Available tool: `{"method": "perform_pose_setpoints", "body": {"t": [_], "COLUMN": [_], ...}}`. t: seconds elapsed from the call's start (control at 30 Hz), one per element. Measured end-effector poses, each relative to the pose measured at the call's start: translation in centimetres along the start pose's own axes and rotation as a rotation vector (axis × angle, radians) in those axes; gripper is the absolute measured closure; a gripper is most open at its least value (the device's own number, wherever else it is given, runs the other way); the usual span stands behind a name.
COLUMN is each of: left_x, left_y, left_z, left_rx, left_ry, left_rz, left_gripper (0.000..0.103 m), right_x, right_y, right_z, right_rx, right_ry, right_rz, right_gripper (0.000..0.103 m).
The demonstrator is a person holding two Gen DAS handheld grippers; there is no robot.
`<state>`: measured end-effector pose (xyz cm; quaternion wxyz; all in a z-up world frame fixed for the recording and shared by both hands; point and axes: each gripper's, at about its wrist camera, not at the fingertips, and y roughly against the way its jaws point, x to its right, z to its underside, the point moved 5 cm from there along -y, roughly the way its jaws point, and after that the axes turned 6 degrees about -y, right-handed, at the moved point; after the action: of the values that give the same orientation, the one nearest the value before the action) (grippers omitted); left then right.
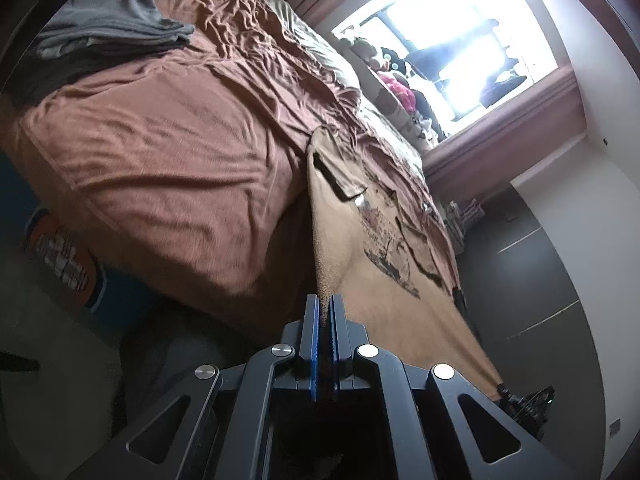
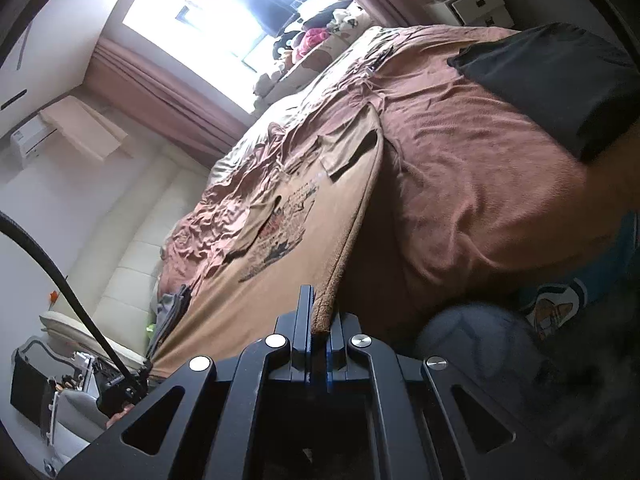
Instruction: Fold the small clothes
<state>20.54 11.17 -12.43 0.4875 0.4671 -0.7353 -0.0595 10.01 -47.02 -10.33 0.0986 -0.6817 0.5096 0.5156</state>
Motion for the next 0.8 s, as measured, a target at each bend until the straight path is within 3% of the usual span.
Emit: {"method": "perform_pose_setpoints", "body": {"t": [0.5, 0.8], "left_x": [1.7, 2.7], "left_y": [7.1, 8.7], "left_z": [4.8, 6.1], "left_rx": [0.041, 0.058], "left_ry": [-0.043, -0.008], "left_rz": [0.017, 0.044], "left_gripper": [0.099, 0.099], "right_x": [0.6, 1.2], "right_y": [3.9, 5.5], "right_z": [2.6, 3.1], "right_rx": [0.003, 0.023], "right_ry": [0.048, 0.046], "right_rz": [-0.056, -0.085], "right_gripper": [0.102, 0.102]}}
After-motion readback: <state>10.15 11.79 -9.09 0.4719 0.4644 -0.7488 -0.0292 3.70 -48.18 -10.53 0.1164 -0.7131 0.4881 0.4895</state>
